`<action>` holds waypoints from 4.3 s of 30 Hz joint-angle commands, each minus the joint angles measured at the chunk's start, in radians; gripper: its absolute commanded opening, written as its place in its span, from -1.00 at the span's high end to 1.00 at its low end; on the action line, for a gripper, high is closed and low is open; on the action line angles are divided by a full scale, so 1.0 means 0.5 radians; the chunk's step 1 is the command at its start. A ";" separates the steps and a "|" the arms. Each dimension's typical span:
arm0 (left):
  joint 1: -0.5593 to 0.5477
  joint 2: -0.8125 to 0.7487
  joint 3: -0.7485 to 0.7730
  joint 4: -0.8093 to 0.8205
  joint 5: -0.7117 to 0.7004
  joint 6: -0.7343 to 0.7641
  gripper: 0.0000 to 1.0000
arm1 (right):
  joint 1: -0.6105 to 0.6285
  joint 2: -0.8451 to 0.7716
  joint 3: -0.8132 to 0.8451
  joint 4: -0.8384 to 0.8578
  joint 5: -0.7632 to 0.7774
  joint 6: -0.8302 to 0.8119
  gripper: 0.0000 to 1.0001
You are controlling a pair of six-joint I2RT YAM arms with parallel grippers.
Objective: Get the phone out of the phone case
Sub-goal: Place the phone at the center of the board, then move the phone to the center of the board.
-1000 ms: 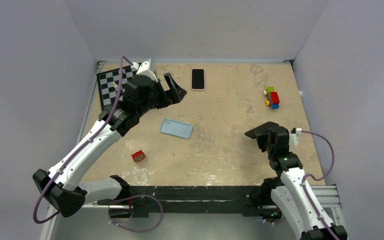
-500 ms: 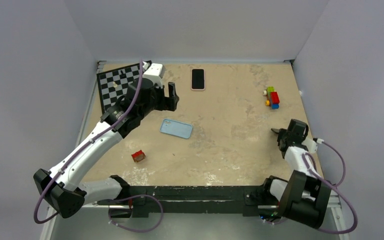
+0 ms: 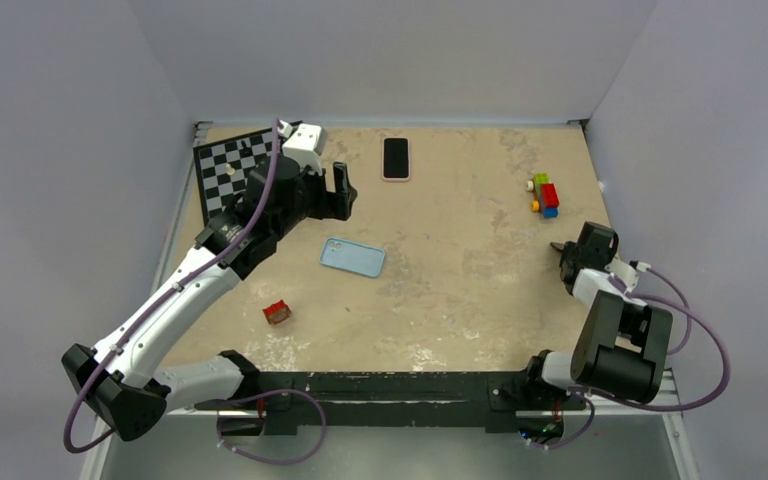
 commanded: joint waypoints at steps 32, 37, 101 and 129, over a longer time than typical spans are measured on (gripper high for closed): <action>0.064 0.055 0.017 0.057 0.173 -0.107 -0.70 | 0.292 -0.553 0.058 -0.501 -0.061 -1.003 -0.70; 0.077 0.116 0.031 0.041 0.140 -0.093 -0.72 | 0.749 -0.223 0.429 -0.341 -0.454 -1.722 -0.56; 0.634 2.821 1.779 0.515 1.040 -1.620 0.32 | 1.177 2.387 2.788 0.031 -1.575 -1.215 0.31; 0.276 2.350 1.059 0.408 1.420 -1.463 0.77 | 1.249 1.602 1.694 -0.023 -1.753 -1.689 0.78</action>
